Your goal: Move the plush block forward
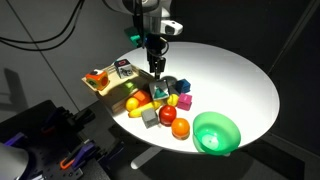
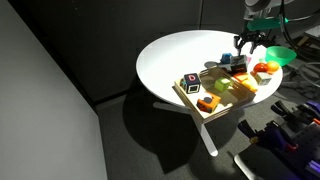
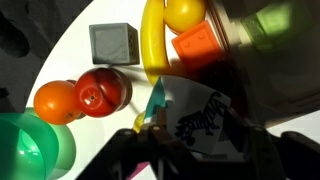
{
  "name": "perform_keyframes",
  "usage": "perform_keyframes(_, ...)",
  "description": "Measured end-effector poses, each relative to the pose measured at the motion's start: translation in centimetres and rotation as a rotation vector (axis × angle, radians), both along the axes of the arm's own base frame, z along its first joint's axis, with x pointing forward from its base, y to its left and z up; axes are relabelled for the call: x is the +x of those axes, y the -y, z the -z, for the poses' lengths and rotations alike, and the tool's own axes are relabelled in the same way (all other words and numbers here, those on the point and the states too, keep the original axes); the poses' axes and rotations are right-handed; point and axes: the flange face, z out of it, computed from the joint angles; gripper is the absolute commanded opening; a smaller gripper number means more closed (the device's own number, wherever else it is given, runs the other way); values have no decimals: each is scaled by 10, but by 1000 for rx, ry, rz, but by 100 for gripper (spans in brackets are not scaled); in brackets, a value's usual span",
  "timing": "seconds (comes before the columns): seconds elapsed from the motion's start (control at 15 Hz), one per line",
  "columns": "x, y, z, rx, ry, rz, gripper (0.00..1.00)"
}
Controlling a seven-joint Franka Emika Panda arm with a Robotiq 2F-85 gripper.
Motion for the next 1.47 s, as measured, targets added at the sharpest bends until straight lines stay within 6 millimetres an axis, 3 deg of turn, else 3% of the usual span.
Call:
perform_keyframes(0.07,0,-2,0,0,0,-3,99)
perform_keyframes(0.13,0,-3,0,1,1,-6,100)
perform_keyframes(0.87,5,-10,-22,-2,46,-19,100)
perform_keyframes(1.47,21,-8,-6,-15,79,-23,100)
